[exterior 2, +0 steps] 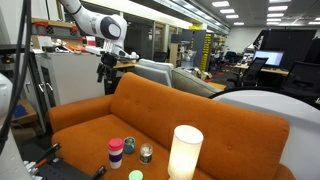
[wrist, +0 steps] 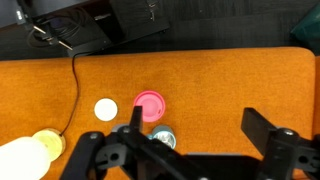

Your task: Put the pink lid on the couch

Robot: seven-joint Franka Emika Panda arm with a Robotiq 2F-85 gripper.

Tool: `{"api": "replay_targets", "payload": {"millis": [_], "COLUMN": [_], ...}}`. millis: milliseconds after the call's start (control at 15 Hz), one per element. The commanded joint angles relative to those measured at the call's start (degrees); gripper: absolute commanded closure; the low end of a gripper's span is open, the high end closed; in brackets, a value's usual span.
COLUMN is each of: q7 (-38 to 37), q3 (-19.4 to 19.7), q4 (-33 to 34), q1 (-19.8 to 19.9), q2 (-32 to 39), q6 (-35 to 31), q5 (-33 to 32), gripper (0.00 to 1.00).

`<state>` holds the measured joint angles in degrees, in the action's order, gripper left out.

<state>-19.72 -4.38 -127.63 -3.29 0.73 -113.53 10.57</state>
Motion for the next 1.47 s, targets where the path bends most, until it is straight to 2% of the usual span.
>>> {"api": "replay_targets", "payload": {"millis": [0,133,200,667,1133,1400], "q7": [-3.6,-6.1,-4.2,-5.1,-6.6,-6.4], "q3": [0.1,0.5,0.5,0.7,2.8,2.5], "q4": [-1.1,-1.7,-1.6,-1.2,1.8,6.0], "q1": [-0.6,-0.9,-1.0,-0.9,-0.2,0.5], "q2": [4.4,7.2,6.4,7.8,23.9,33.0], "q6": [-6.2,-9.0,-7.2,-8.3,-16.5,-17.9], "q5": [4.3,4.7,3.4,4.1,8.6,12.8], "gripper": [0.0,0.0,0.0,0.0,0.0,0.0]}}
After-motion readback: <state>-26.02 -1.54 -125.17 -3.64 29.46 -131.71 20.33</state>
